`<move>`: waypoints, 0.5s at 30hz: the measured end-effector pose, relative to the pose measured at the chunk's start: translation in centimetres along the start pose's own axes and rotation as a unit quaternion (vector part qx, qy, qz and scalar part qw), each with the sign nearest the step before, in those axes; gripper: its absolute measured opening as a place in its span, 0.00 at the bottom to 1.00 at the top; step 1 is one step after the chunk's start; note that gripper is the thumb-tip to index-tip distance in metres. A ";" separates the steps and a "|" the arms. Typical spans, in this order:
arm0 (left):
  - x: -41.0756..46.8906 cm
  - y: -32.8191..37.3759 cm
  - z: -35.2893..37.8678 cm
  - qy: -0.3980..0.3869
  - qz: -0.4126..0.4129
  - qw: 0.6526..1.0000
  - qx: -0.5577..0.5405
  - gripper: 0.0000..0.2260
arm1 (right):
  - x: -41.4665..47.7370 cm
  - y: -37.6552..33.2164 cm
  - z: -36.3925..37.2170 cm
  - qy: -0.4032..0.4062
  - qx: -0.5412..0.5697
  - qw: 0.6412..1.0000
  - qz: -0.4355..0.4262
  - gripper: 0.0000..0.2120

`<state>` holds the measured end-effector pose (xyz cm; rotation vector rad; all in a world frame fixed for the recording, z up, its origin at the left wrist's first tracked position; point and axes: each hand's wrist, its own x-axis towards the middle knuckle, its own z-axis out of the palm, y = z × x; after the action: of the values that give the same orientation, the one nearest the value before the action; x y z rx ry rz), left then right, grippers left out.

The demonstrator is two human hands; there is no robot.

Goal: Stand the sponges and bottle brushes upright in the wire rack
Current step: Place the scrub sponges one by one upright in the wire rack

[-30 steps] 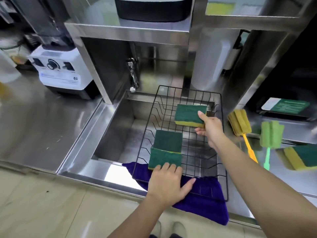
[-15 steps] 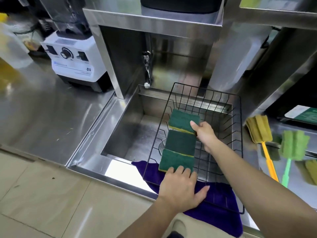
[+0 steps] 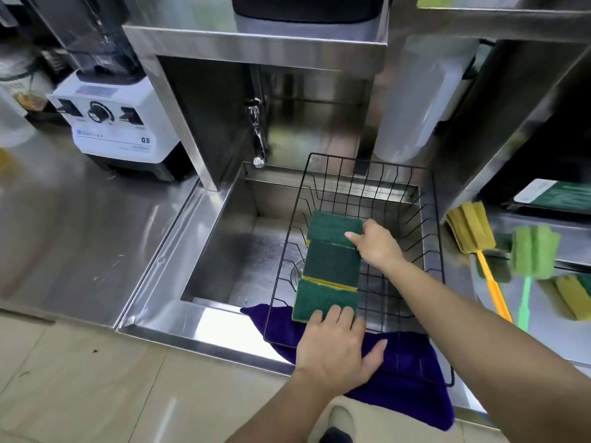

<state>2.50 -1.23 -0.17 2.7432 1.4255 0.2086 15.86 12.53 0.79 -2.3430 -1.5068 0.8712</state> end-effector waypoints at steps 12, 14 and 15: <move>2.0 3.8 -0.8 -0.090 0.113 0.989 -0.026 0.26 | -3.1 5.2 -7.2 0.212 0.081 0.967 -0.115 0.11; 2.7 5.7 -0.9 -0.104 0.152 0.982 -0.033 0.31 | -3.2 7.9 -8.9 0.264 0.111 0.955 -0.072 0.11; 3.0 6.5 -0.9 -0.105 0.169 0.980 -0.032 0.33 | -3.5 9.3 -9.8 0.289 0.116 0.949 -0.043 0.12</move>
<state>9.36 -2.57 1.66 2.8334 0.8847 -0.0259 27.57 6.52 5.34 -2.0834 -1.1727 0.2736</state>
